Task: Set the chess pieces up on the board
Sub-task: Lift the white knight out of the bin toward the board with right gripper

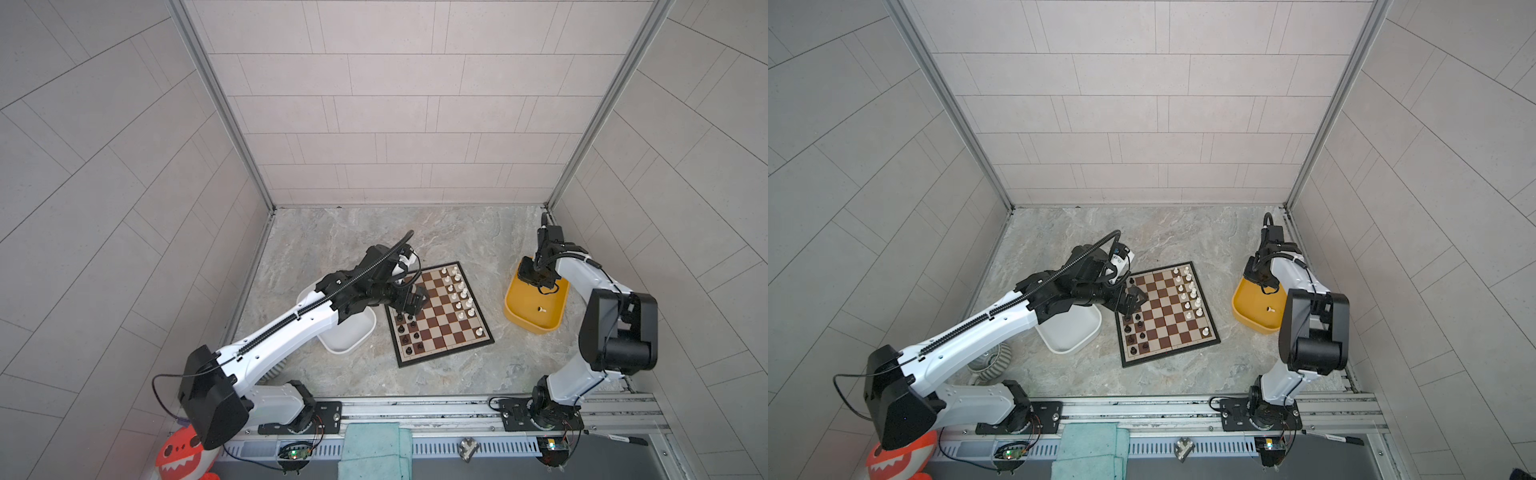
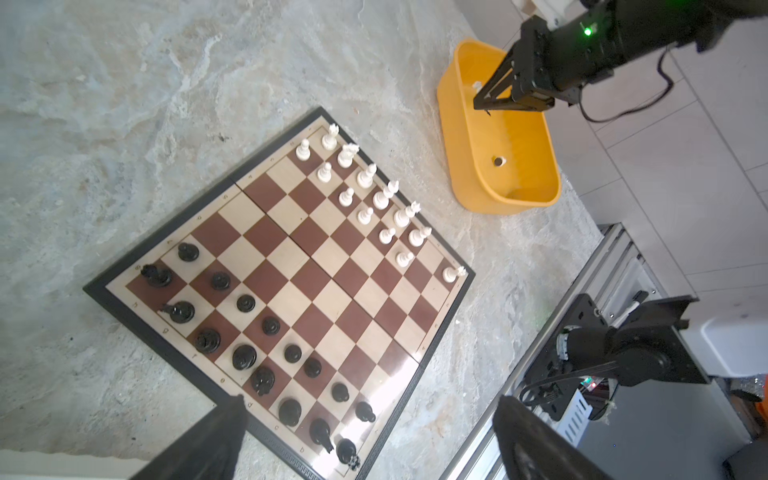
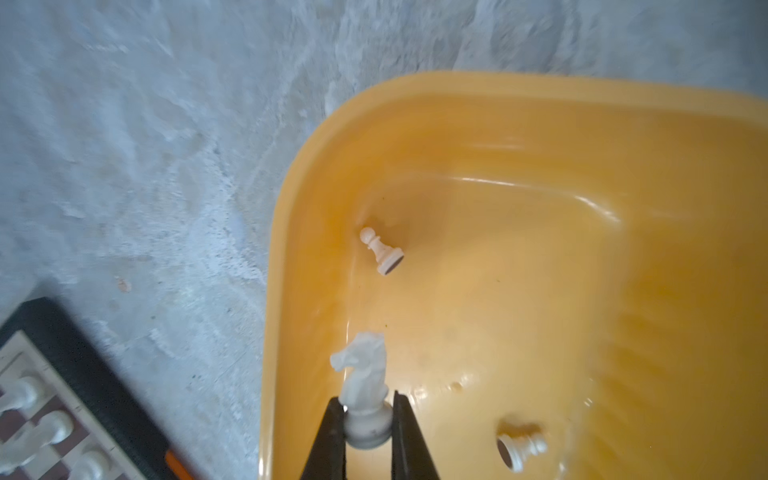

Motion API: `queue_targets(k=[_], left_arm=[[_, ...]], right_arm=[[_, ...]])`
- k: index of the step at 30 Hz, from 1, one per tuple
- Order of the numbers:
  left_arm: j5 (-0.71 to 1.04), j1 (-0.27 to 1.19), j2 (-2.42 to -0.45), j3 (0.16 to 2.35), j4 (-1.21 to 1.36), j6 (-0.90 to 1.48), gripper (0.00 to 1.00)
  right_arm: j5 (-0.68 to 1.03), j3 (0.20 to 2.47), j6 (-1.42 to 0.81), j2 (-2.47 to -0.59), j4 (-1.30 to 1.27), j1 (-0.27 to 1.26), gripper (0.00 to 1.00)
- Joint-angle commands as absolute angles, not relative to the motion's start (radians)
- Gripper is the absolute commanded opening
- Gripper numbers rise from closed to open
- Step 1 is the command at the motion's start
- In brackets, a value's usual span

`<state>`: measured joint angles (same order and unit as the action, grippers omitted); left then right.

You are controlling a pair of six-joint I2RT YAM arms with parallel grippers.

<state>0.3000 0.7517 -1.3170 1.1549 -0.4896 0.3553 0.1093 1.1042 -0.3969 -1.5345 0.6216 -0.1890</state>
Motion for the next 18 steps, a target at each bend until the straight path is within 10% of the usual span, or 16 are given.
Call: queue_targets(k=[1,18], left_arm=[[0.354,0.73,-1.367,1.223,-0.485,0.409,0.96],[0.897,0.445,-1.564,1.268,-0.128,0.704,0.78]], right_arm=[[0.062,1.069,-0.399,-1.397,0.635,-0.169,0.0],[0.542,0.946,0.048,-1.267,0.127,0.413,0.0]])
